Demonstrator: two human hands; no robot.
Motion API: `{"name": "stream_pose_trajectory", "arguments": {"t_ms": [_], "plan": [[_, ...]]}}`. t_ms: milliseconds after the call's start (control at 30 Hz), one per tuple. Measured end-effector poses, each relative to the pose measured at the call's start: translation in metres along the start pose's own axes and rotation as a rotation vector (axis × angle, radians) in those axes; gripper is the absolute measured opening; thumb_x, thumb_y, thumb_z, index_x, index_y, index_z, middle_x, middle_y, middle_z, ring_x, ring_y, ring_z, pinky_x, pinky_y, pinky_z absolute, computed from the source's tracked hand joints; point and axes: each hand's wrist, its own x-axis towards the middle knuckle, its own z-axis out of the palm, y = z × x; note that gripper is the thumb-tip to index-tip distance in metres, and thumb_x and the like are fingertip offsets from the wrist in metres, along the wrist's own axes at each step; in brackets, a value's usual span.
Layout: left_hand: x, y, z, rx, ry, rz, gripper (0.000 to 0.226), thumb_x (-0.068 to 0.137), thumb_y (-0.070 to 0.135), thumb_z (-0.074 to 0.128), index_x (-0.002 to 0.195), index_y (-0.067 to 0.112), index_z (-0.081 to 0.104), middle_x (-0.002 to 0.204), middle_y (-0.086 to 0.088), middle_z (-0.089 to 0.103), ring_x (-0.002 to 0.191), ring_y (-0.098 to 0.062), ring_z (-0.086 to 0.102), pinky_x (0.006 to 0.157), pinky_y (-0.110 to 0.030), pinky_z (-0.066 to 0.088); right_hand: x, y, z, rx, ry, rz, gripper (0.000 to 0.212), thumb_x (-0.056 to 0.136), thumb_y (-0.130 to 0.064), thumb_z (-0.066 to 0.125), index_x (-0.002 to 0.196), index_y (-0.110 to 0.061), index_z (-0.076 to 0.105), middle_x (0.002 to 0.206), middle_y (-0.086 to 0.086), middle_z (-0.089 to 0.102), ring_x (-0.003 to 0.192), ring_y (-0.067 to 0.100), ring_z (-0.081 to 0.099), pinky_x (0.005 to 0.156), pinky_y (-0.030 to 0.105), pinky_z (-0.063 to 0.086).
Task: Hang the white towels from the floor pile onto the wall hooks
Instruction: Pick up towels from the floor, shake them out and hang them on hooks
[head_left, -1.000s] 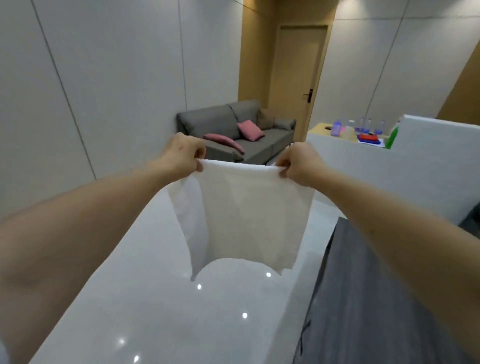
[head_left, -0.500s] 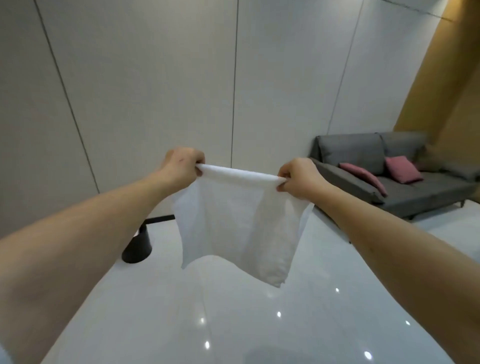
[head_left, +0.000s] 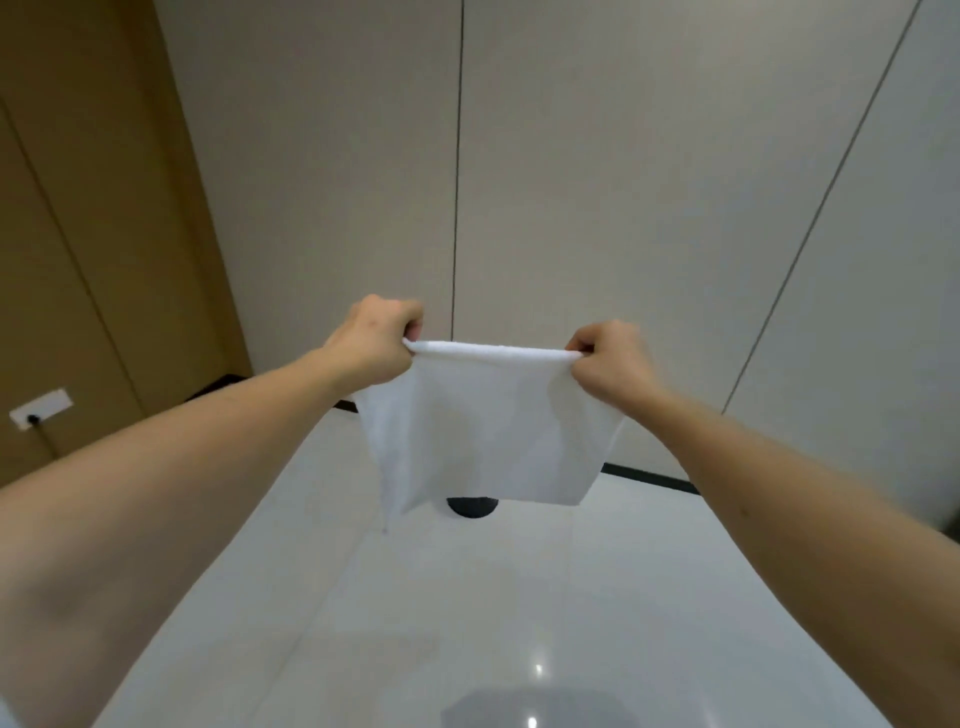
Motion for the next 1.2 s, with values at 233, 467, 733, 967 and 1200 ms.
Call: {"name": "stream_pose_trajectory", "arguments": {"t_ms": [233,467,733,967,1200], "plan": [[0.011,-0.148,-0.016,0.146,0.044,-0.033,0.038,0.068,-0.01,0.054,0.065,0.028,0.05,0.097,0.011,0.05,0.083,-0.022,0.053,0.071,-0.039,0.05,0.102,-0.105,0.125,0.295,0.0,-0.183,0.035,0.062,0.01,0.04,0.066,-0.019,0.059,0.069,0.001,0.061,0.069,0.02,0.053,0.061,0.025,0.042],[0.034,-0.337,-0.055,0.111,-0.021,-0.15,0.055,0.076,-0.011,0.05,0.07,0.037,0.076,0.11,0.019,0.06,0.104,-0.01,0.054,0.085,-0.031,0.049,0.204,-0.233,0.255,0.175,-0.138,-0.452,0.048,0.065,0.014,0.043,0.06,-0.026,0.07,0.074,-0.002,0.06,0.073,0.018,0.054,0.062,0.024,0.044],[0.05,-0.509,-0.096,0.326,-0.215,-0.18,0.065,0.075,-0.008,0.053,0.11,0.045,0.067,0.125,0.016,0.053,0.112,-0.014,0.048,0.081,-0.027,0.043,0.289,-0.382,0.375,-0.083,-0.432,-0.749,0.062,0.069,0.009,0.05,0.1,-0.038,0.075,0.102,-0.009,0.058,0.095,0.021,0.057,0.076,0.03,0.05],[0.056,-0.634,-0.103,0.383,-0.165,-0.494,0.034,0.081,0.014,0.06,0.105,0.037,0.063,0.119,0.006,0.055,0.104,-0.02,0.053,0.083,-0.033,0.05,0.361,-0.502,0.492,-0.028,-0.457,-0.827,0.075,0.07,0.012,0.043,0.121,-0.038,0.066,0.125,0.005,0.063,0.102,0.024,0.058,0.06,0.021,0.041],[0.101,-0.766,-0.11,0.287,-0.012,-0.777,0.012,0.09,0.018,0.064,0.095,0.023,0.073,0.099,0.001,0.066,0.081,-0.01,0.055,0.072,-0.024,0.044,0.446,-0.615,0.616,0.306,-0.628,-0.851,0.017,0.085,-0.024,0.071,0.101,-0.021,0.077,0.102,-0.007,0.074,0.096,0.008,0.064,0.091,0.028,0.052]]}}
